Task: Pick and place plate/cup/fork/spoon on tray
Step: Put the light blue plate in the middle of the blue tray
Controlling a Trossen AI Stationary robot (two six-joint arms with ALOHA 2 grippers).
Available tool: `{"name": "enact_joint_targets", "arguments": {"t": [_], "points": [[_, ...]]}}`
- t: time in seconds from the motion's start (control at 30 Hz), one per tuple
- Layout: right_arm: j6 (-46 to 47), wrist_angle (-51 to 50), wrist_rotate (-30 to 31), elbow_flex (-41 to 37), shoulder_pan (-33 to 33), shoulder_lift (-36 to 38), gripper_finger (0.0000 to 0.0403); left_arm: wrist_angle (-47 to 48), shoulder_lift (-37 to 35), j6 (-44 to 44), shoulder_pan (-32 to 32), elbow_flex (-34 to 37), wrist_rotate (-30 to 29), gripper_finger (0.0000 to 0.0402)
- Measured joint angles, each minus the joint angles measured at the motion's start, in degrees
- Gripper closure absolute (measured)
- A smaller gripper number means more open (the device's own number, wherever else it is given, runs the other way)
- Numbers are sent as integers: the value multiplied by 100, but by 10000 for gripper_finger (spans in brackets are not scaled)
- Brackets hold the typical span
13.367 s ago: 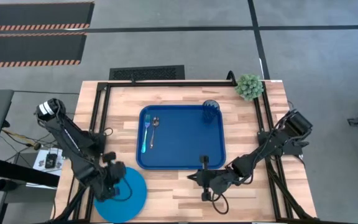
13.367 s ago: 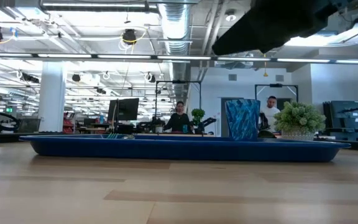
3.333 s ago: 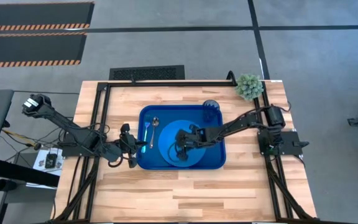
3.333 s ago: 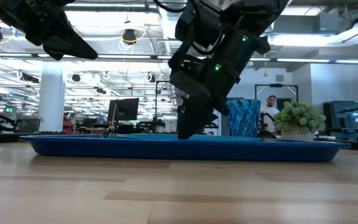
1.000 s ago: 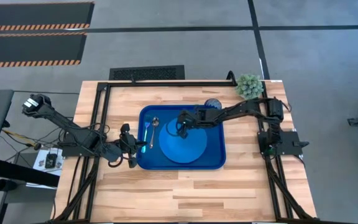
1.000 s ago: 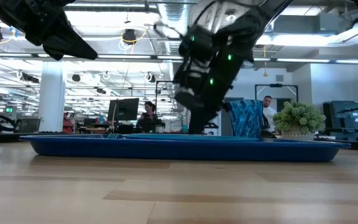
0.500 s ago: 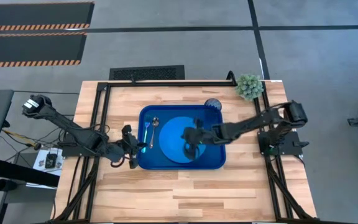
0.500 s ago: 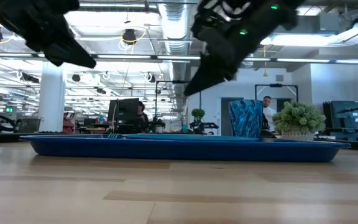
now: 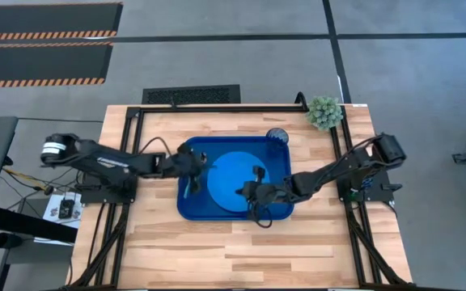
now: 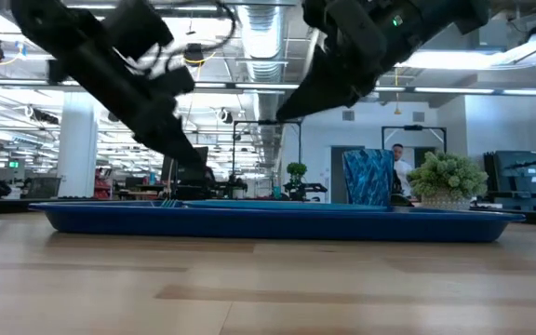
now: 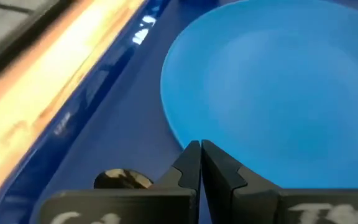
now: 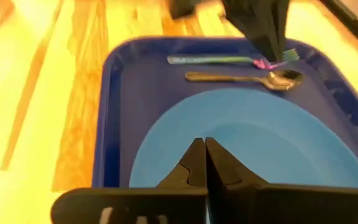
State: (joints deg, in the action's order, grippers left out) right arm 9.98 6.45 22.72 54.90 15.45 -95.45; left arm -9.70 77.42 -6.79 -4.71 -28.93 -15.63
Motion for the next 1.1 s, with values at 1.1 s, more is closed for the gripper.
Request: {"name": "enact_joint_targets", "arguments": {"t": [1.1], "points": [[39,-589,-313,4,420,-7,397,-1097,606,436,-643,61,622,401]]}}
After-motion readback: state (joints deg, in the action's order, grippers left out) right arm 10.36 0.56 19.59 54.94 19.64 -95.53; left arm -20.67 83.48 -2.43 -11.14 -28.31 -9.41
